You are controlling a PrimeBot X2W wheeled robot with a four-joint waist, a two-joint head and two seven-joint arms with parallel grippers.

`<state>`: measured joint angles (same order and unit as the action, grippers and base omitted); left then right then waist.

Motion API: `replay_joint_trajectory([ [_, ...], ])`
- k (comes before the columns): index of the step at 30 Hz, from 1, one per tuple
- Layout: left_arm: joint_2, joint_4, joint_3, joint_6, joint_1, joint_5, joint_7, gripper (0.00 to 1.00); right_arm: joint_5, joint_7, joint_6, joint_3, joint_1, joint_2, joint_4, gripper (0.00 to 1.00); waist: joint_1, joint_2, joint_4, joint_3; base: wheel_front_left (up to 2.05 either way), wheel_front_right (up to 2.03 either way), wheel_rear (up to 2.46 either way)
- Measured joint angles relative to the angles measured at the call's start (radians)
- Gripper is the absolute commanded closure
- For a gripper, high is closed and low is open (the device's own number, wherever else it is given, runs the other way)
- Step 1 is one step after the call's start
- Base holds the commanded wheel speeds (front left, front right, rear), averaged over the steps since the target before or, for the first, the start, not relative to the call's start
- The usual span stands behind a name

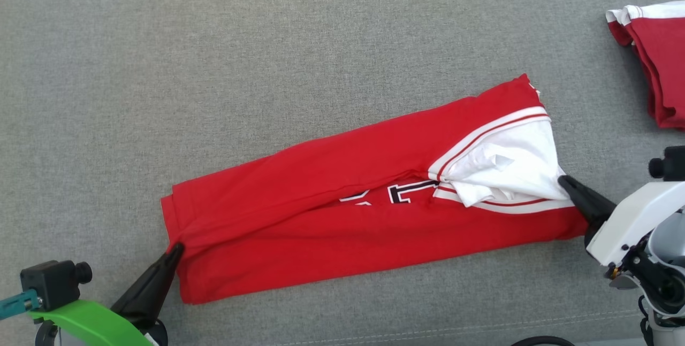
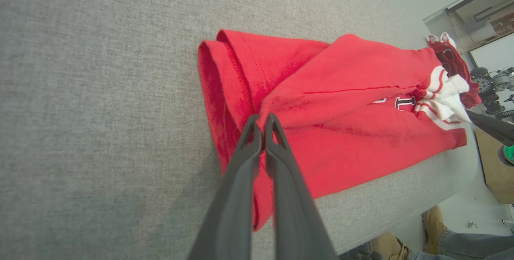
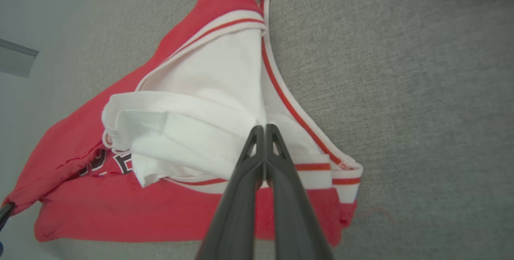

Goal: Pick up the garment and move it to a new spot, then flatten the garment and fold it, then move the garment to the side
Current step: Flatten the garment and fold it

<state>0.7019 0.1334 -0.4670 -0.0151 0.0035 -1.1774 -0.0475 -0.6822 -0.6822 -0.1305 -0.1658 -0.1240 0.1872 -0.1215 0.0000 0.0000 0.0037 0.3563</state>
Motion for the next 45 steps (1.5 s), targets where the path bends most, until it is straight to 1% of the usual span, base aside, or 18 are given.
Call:
replay_joint_trajectory([
  [2, 0.0, -0.028, -0.013, -0.002, -0.002, 0.007, 0.008, 0.98, 0.012, -0.002, 0.0, 0.017, 0.006, 0.002, 0.013, 1.0, 0.0, 0.0, 0.0, -0.003, 0.0, 0.0, 0.0],
  [3, 0.0, -0.046, -0.015, -0.002, -0.002, 0.011, 0.007, 0.89, 0.022, 0.002, 0.0, 0.025, 0.007, 0.007, 0.021, 0.89, 0.0, 0.0, -0.001, -0.004, 0.0, 0.0, 0.0],
  [4, -0.002, -0.062, -0.016, -0.001, -0.004, 0.012, 0.006, 0.69, 0.032, 0.008, 0.0, 0.037, 0.008, 0.016, 0.027, 0.33, 0.0, 0.0, -0.002, -0.006, 0.0, 0.0, 0.0],
  [5, -0.007, -0.076, -0.018, 0.003, -0.005, 0.02, -0.001, 0.12, 0.04, 0.013, 0.0, 0.044, 0.008, 0.022, 0.035, 0.0, 0.0, 0.0, -0.003, -0.007, 0.0, 0.0, 0.0],
  [6, -0.012, -0.088, -0.02, 0.008, -0.005, 0.029, -0.002, 0.0, 0.046, 0.015, 0.0, 0.049, 0.007, 0.026, 0.045, 0.0, 0.0, 0.0, -0.004, -0.007, 0.0, 0.0, 0.0],
  [11, -0.005, -0.126, -0.043, 0.049, -0.005, 0.079, 0.001, 0.0, 0.069, -0.016, 0.0, 0.066, 0.007, 0.086, 0.039, 0.0, 0.0, 0.0, -0.006, -0.014, 0.0, 0.0, 0.0],
  [13, 0.004, -0.126, -0.029, 0.093, 0.0, 0.109, -0.027, 0.0, 0.057, -0.045, 0.0, 0.055, 0.004, 0.106, 0.004, 0.0, 0.0, 0.0, -0.008, -0.016, 0.0, 0.0, 0.0],
  [17, -0.005, -0.099, 0.074, 0.225, 0.018, 0.16, -0.17, 0.0, 0.052, -0.104, 0.0, 0.013, -0.042, 0.123, -0.048, 0.0, 0.0, 0.0, -0.009, -0.018, 0.0, 0.0, 0.0],
  [19, -0.027, -0.07, 0.11, 0.262, 0.029, 0.202, -0.2, 0.0, 0.054, -0.139, 0.0, 0.013, -0.063, 0.127, -0.044, 0.0, 0.0, 0.0, -0.004, -0.018, 0.0, 0.0, 0.0],
  [21, -0.056, -0.049, 0.138, 0.277, 0.033, 0.246, -0.21, 0.0, 0.07, -0.166, 0.0, 0.019, -0.087, 0.127, -0.028, 0.0, 0.0, 0.0, 0.004, -0.017, 0.0, 0.0, 0.0],
  [23, -0.1, -0.037, 0.17, 0.278, 0.035, 0.332, -0.212, 0.0, 0.091, -0.181, 0.0, 0.035, -0.138, 0.115, 0.031, 0.0, 0.0, 0.0, 0.02, -0.014, 0.0, 0.0, 0.0],
  [26, -0.174, -0.027, 0.206, 0.25, 0.03, 0.411, -0.214, 0.0, 0.125, -0.184, 0.0, 0.059, -0.175, 0.101, 0.11, 0.0, 0.0, 0.0, 0.039, -0.012, 0.0, 0.0, 0.0],
  [27, -0.174, -0.027, 0.206, 0.25, 0.03, 0.411, -0.214, 0.0, 0.125, -0.184, 0.0, 0.059, -0.175, 0.101, 0.11, 0.0, 0.0, 0.0, 0.039, -0.012, 0.0, 0.0, 0.0],
  [35, -0.322, -0.086, 0.253, 0.114, 0.024, 0.536, -0.214, 0.0, 0.15, -0.185, 0.0, 0.105, -0.219, 0.112, 0.293, 0.0, 0.0, 0.0, 0.097, -0.02, 0.0, 0.0, 0.0],
  [36, -0.335, -0.101, 0.259, 0.099, 0.024, 0.551, -0.215, 0.0, 0.132, -0.197, 0.001, 0.105, -0.222, 0.112, 0.306, 0.22, 0.0, 0.0, 0.103, -0.023, 0.0, 0.0, 0.0],
  [37, -0.35, -0.115, 0.267, 0.083, 0.024, 0.56, -0.215, 0.0, 0.112, -0.204, 0.002, 0.108, -0.225, 0.112, 0.314, 1.0, 0.0, 0.0, 0.107, -0.028, 0.0, 0.0, 0.0],
  [41, -0.398, -0.167, 0.3, 0.03, 0.024, 0.596, -0.215, 0.0, 0.04, -0.215, 0.001, 0.109, -0.226, 0.1, 0.335, 1.0, 0.0, 0.0, 0.117, -0.054, 0.0, 0.0, 0.0],
  [45, -0.439, -0.219, 0.324, -0.013, 0.027, 0.627, -0.215, 0.0, 0.0, -0.232, 0.0, 0.071, -0.225, 0.123, 0.35, 1.0, 0.0, 0.0, 0.118, -0.083, 0.0, 0.0, 0.0],
])
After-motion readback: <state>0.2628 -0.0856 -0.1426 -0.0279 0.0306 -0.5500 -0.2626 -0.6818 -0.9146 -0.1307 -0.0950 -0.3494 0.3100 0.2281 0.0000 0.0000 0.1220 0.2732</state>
